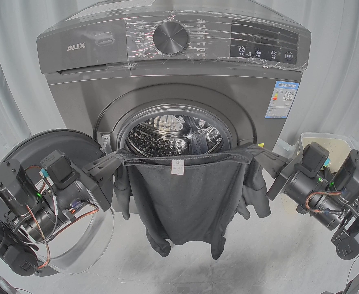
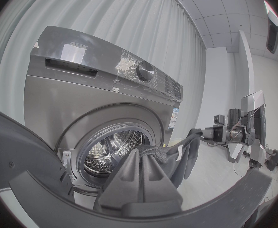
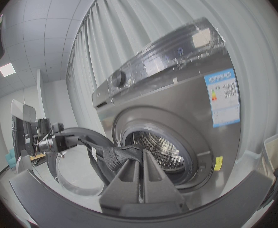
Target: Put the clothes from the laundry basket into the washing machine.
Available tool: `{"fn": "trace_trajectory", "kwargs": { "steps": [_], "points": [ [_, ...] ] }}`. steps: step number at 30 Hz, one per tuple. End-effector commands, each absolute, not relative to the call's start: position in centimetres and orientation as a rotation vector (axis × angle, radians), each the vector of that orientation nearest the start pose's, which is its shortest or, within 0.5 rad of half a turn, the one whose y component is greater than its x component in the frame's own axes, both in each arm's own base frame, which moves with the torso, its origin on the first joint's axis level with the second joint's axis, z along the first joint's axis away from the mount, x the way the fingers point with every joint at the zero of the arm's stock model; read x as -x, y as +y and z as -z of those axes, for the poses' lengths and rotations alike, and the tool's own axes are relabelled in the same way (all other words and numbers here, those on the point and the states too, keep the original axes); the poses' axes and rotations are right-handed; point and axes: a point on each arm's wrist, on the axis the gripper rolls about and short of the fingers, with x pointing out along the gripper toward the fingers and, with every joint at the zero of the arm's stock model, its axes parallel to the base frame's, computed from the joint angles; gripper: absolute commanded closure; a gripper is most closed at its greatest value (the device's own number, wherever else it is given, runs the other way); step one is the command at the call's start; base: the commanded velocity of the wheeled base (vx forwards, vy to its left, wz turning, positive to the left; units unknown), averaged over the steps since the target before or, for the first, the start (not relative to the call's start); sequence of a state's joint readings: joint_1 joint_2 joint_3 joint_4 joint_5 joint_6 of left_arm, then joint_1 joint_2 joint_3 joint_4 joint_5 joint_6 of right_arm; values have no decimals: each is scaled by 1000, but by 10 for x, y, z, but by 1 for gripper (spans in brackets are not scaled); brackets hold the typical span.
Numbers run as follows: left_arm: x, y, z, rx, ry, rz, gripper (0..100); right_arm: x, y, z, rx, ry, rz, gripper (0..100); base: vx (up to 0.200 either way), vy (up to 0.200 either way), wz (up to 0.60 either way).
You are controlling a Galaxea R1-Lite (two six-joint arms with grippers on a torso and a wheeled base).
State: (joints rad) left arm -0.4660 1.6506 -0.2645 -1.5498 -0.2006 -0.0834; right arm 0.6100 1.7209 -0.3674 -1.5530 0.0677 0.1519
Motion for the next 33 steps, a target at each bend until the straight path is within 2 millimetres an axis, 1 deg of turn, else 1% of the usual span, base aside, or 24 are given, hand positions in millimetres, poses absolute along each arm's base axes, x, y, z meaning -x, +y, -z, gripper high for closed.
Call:
{"fn": "trace_trajectory", "kwargs": {
  "steps": [1, 8, 13, 18, 23, 33],
  "points": [
    [-202, -106, -159, 102, -143, 671, 100, -208, 147, -178, -219, -207, -689, 100, 0, 0, 0],
    [-202, -108, -160, 104, -147, 677, 100, -209, 146, -180, -223, -217, -672, 100, 0, 0, 0],
    [-202, -108, -162, 108, -154, 675, 100, -213, 142, -181, -220, -224, -648, 100, 0, 0, 0],
    [-203, -110, -162, 104, -157, 677, 100, -212, 145, -180, -224, -220, -653, 100, 0, 0, 0],
    [-205, -109, -165, 110, -170, 667, 100, -213, 140, -183, -224, -234, -632, 100, 0, 0, 0],
    [-205, -109, -165, 110, -171, 667, 100, -213, 140, -183, -223, -231, -633, 100, 0, 0, 0]
  ]
}}
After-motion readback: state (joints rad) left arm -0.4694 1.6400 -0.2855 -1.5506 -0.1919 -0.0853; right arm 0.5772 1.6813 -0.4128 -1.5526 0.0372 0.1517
